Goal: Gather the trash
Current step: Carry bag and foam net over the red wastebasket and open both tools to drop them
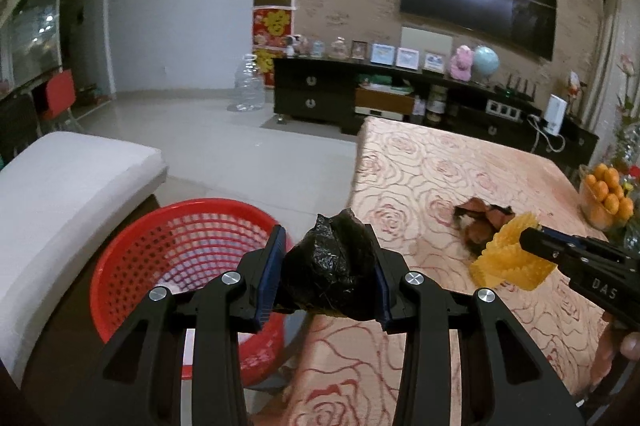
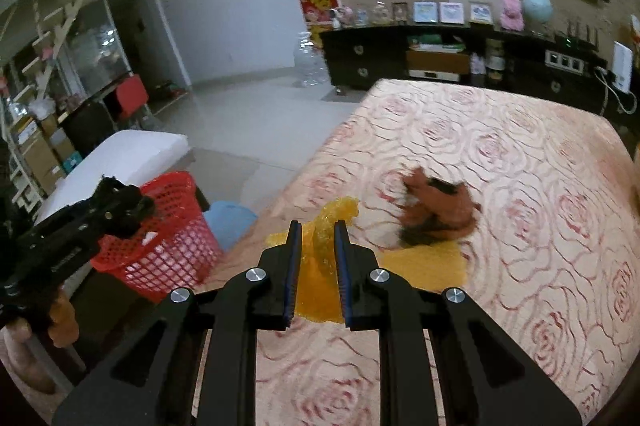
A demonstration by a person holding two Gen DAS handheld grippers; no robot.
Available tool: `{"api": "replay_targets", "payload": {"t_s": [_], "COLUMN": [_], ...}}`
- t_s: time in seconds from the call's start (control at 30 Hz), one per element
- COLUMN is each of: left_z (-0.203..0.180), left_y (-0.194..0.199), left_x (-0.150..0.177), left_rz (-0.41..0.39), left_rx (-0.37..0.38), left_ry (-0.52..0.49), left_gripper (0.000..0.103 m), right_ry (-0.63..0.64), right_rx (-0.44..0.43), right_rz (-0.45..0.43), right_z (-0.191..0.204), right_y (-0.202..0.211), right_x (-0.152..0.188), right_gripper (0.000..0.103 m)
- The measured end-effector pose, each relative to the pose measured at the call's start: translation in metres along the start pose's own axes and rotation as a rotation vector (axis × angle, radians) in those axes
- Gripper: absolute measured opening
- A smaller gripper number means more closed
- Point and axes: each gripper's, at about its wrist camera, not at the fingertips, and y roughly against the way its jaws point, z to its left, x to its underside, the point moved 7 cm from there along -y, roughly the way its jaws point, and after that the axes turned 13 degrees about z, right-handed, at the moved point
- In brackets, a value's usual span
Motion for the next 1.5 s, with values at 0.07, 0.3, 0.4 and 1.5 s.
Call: {"api": "replay_targets", "payload": {"t_s": [0.07, 0.3, 0.4, 1.5], "left_z": [0.008, 0.041, 0.057, 0.154], "left_y": [0.001, 0.005, 0.005, -0.032], "left_x": [-0.001, -0.004, -0.005, 0.009], "left_rz": [-0.006, -0.012, -0.009, 0.103], "left_rx": [-0.022, -0.066, -0.079, -0.177], "left_ry": [0.008, 0.069, 0.104, 0.304], "left_gripper": [0.037, 0.037, 0.037, 0.037], "right_ry": [0.014, 0.064, 0.093, 0.233], "right_rx": [-0.010, -0.065, -0.078, -0.338], "right_rz": [-0.003, -0.002, -0.001, 0.146], "right_z": [0.009, 0.050, 0.067, 0.194], "right_y": [-0.002, -0.012, -0.016, -0.094], "right_x": [-0.004, -0.021, -0.029, -0.067], "right_gripper": [0.017, 0.017, 0.017, 0.018]}}
